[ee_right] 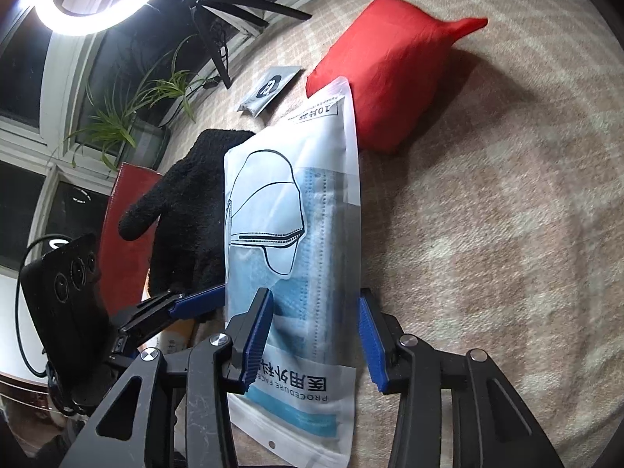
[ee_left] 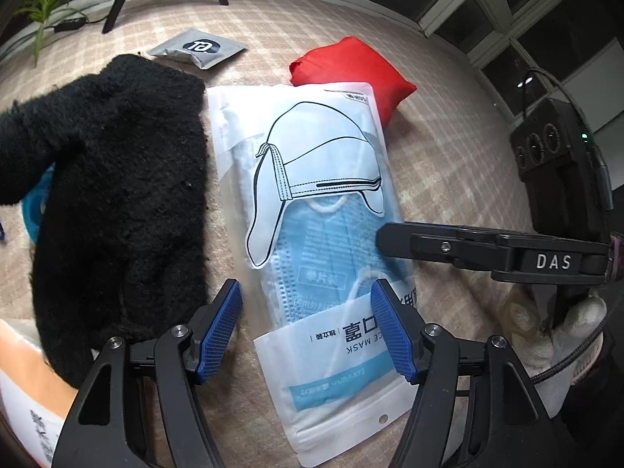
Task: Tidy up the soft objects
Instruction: 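Close the left gripper on the mask bag while the right gripper also grips it, then lift the mask bag with both grippers and lower it into the white box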
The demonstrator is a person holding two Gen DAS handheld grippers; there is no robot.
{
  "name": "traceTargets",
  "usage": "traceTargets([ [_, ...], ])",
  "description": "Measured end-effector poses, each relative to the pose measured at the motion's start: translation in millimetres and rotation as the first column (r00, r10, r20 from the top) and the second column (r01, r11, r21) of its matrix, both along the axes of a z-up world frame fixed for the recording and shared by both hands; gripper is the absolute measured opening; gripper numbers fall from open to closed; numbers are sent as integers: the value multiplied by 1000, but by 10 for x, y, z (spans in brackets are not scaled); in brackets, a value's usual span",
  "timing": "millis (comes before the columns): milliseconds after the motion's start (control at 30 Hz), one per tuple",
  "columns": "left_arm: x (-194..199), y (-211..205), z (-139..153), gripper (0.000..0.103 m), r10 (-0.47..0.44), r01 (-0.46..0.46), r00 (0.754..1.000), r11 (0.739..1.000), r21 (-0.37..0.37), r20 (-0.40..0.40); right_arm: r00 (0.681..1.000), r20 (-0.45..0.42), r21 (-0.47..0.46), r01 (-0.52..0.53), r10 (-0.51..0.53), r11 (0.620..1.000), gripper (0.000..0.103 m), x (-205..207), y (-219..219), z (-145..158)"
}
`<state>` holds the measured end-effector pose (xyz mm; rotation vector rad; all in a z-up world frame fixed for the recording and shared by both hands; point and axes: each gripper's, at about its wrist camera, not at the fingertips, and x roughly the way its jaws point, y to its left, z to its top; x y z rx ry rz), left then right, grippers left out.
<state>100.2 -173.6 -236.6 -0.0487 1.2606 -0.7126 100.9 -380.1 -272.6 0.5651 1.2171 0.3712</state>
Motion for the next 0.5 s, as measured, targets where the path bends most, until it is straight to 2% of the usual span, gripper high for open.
traceTargets([
  [200,-36,56,-26,67,14,-18,998,998,-67,-60,1000,6,-13,-4,4,1000,39,6,16,-13],
  [433,-176,-32,13,66,12,-13,999,1000,-28,-30,1000,-4,-26,-9,9,1000,39,-22,79,37],
  [500,-189,-52,41,66,16,-16,1000,1000,1,-18,1000,-4,-4,-6,6,1000,39,-39,89,68],
])
